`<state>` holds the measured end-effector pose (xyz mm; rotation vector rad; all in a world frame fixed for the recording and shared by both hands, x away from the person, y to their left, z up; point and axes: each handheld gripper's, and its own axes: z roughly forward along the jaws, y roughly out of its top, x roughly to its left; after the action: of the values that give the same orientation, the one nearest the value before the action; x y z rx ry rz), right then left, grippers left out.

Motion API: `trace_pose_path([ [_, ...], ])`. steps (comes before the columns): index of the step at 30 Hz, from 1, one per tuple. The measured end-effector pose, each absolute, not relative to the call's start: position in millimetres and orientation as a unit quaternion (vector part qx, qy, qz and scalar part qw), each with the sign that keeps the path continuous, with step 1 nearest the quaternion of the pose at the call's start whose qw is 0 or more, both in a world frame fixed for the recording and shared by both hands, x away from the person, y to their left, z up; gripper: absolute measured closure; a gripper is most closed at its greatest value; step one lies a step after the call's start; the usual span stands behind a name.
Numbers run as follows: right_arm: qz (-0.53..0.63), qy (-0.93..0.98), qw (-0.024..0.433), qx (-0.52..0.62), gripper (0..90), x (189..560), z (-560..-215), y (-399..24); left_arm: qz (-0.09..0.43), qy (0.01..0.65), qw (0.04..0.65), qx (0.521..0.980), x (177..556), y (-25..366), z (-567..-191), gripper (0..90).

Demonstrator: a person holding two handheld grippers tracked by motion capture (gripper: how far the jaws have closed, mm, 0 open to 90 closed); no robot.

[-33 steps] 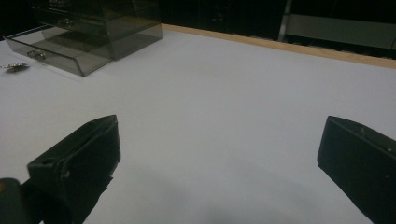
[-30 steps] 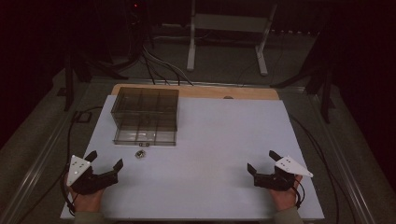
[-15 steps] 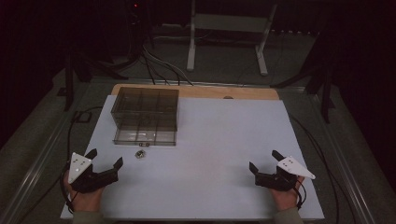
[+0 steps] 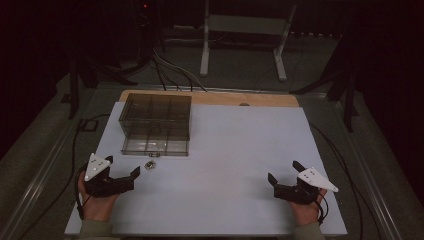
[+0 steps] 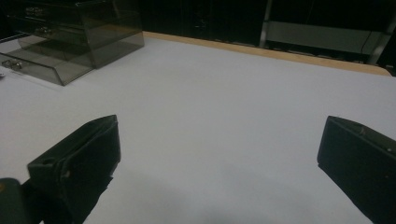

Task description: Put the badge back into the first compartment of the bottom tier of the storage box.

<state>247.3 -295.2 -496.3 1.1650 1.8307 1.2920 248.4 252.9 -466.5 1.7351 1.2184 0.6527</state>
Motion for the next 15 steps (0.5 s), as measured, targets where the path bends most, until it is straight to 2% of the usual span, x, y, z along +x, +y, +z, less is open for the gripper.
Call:
trace_pose_path([
  [15,0.486,0.693,0.3,0.44,0.0,248.3,-497.8,-294.5,0.248,0.469,0.43,0.73,265.8,236.2,-465.5,0.7],
])
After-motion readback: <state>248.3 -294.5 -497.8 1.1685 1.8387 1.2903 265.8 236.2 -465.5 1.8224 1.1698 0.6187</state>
